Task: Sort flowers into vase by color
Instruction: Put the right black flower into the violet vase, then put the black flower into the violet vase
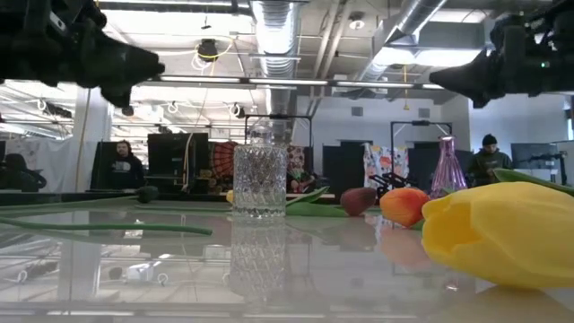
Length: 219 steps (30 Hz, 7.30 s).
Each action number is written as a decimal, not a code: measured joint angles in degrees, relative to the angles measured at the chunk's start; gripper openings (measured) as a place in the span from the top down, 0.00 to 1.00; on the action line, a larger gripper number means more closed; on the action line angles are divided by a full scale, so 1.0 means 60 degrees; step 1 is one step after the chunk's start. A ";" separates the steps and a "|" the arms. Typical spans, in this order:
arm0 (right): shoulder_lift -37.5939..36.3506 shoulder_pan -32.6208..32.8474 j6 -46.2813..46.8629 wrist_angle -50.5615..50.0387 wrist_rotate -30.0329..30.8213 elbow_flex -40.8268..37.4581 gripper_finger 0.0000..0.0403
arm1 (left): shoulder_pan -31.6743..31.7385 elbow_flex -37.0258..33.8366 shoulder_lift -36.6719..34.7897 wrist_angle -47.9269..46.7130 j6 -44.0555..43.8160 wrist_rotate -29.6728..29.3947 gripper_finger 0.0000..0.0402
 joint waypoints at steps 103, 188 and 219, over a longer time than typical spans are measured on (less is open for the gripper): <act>0.8822 0.1564 -0.0807 -1.1313 0.0705 1.0954 0.93 | 0.2397 0.2597 0.4655 0.0744 0.3277 -0.0135 0.76; 0.4661 -0.4758 0.2777 -1.4083 0.1584 0.8488 0.28 | 0.2703 0.2597 0.4655 0.0512 0.2361 -0.0124 0.76; 0.5248 -0.3841 0.3988 -1.6108 -0.4191 1.1872 0.19 | 0.2699 0.2597 0.4657 0.0294 0.2089 -0.0131 0.76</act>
